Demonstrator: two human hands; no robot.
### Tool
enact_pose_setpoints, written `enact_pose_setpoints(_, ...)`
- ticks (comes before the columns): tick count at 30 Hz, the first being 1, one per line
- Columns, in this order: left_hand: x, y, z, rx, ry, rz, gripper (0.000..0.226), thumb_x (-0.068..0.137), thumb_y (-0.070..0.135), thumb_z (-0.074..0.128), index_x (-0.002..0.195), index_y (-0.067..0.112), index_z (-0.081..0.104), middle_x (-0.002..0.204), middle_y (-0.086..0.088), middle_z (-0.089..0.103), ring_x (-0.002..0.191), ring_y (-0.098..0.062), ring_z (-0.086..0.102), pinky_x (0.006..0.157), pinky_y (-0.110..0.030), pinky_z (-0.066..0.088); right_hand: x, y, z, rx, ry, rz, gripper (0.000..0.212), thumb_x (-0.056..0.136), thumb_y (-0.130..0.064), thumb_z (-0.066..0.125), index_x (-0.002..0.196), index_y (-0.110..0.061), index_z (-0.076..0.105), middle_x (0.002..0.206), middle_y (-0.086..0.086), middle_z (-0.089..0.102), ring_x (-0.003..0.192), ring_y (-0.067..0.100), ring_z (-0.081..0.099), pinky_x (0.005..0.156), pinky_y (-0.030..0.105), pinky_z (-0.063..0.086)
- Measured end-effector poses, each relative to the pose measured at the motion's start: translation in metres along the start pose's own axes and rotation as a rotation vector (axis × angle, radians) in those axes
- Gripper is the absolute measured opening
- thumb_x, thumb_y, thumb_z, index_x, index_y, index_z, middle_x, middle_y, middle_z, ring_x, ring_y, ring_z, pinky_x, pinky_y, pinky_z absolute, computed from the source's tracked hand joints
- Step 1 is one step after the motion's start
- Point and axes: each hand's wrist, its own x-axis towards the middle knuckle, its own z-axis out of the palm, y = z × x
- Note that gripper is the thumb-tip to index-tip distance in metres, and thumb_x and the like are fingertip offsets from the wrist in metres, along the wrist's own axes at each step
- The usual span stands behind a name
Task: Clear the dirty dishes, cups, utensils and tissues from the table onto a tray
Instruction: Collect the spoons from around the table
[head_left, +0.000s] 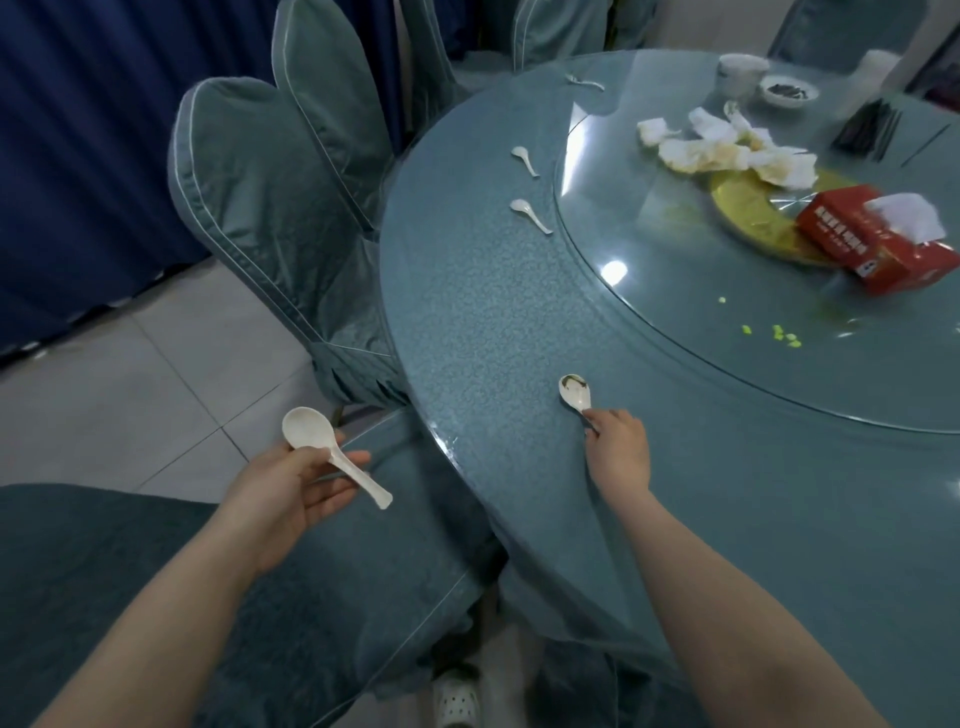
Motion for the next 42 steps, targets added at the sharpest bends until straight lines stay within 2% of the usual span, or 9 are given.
enact_pose_setpoints(4,-0.001,-0.002,0.001,-0.024,0.002,-0.013,0.017,0.098,0.006,0.040,0.106,0.007,0.055,0.090,-0.014,0.075,0.087,-0.026,0.069,0.070,-0.033,0.054,-0.003,-0.009,-0.003,0.046,-0.035,0.022,0.034,0.091,-0.004,0.051,0.120,-0.009,0.065,0.113,0.013,0.061,0.105,0.030,0.056,0.088,0.032,0.042)
enact_pose_setpoints(9,-0.007,0.002,0.001,-0.060,-0.007,0.008,0.018,0.098,0.004,0.039,0.106,0.006,0.055,0.087,-0.013,0.075,0.087,-0.027,0.068,0.071,-0.035,0.053,-0.024,-0.051,-0.011,0.226,-0.047,-0.039,0.028,0.090,-0.010,0.058,0.114,-0.016,0.071,0.107,0.004,0.068,0.098,0.020,0.062,0.077,0.016,0.037)
enact_pose_setpoints(13,-0.015,0.011,-0.009,-0.105,-0.030,0.044,0.019,0.096,0.000,0.038,0.101,0.007,0.055,0.086,-0.013,0.075,0.079,-0.024,0.071,0.068,-0.033,0.058,-0.052,-0.115,-0.032,0.354,-0.059,-0.227,0.026,0.086,-0.009,0.064,0.108,-0.020,0.073,0.095,-0.004,0.067,0.077,0.002,0.058,0.069,0.000,0.034)
enact_pose_setpoints(17,-0.029,0.016,-0.028,-0.158,-0.048,0.080,0.022,0.091,-0.007,0.039,0.098,0.008,0.054,0.086,-0.012,0.075,0.074,-0.021,0.072,0.059,-0.028,0.059,-0.098,-0.183,-0.046,0.433,-0.111,-0.425,0.026,0.084,-0.006,0.066,0.106,-0.019,0.074,0.087,-0.014,0.059,0.075,-0.016,0.054,0.073,-0.002,0.036)
enact_pose_setpoints(22,-0.056,0.019,-0.069,-0.188,-0.091,0.143,0.012,0.093,0.000,0.047,0.096,0.006,0.057,0.076,-0.008,0.074,0.072,-0.021,0.070,0.065,-0.029,0.059,-0.167,-0.255,-0.044,0.396,-0.112,-0.646,0.024,0.084,-0.006,0.066,0.105,-0.015,0.074,0.095,-0.005,0.066,0.084,-0.006,0.054,0.080,-0.003,0.033)
enact_pose_setpoints(27,-0.091,0.018,-0.140,-0.232,-0.146,0.220,0.014,0.100,0.014,0.044,0.096,0.009,0.057,0.064,-0.001,0.071,0.062,-0.015,0.069,0.058,-0.024,0.058,-0.239,-0.321,-0.021,0.310,-0.128,-0.766,0.023,0.088,-0.015,0.065,0.110,-0.015,0.072,0.101,0.001,0.067,0.093,0.012,0.061,0.084,0.015,0.042)
enact_pose_setpoints(32,-0.116,0.012,-0.234,-0.247,-0.072,0.282,0.020,0.103,0.017,0.039,0.103,0.006,0.055,0.078,-0.008,0.073,0.069,-0.017,0.072,0.054,-0.023,0.055,-0.303,-0.386,0.020,0.306,-0.152,-0.827,0.024,0.089,-0.012,0.063,0.112,-0.013,0.071,0.101,0.004,0.060,0.088,0.012,0.058,0.080,0.013,0.040)
enact_pose_setpoints(36,-0.128,0.010,-0.302,-0.269,-0.001,0.296,0.021,0.104,0.016,0.035,0.107,0.005,0.054,0.095,-0.015,0.069,0.078,-0.021,0.070,0.061,-0.026,0.055,-0.344,-0.436,0.053,0.314,-0.230,-0.862,0.028,0.089,-0.012,0.061,0.115,-0.016,0.070,0.099,0.001,0.055,0.084,0.006,0.052,0.080,0.013,0.039)
enact_pose_setpoints(42,-0.133,0.022,-0.385,-0.339,0.123,0.326,0.021,0.103,0.012,0.034,0.098,0.005,0.053,0.090,-0.016,0.067,0.078,-0.023,0.068,0.058,-0.026,0.059,-0.368,-0.502,0.086,0.280,-0.368,-0.940,0.033,0.088,-0.018,0.063,0.119,-0.023,0.067,0.110,-0.002,0.059,0.106,0.011,0.053,0.096,0.022,0.040)
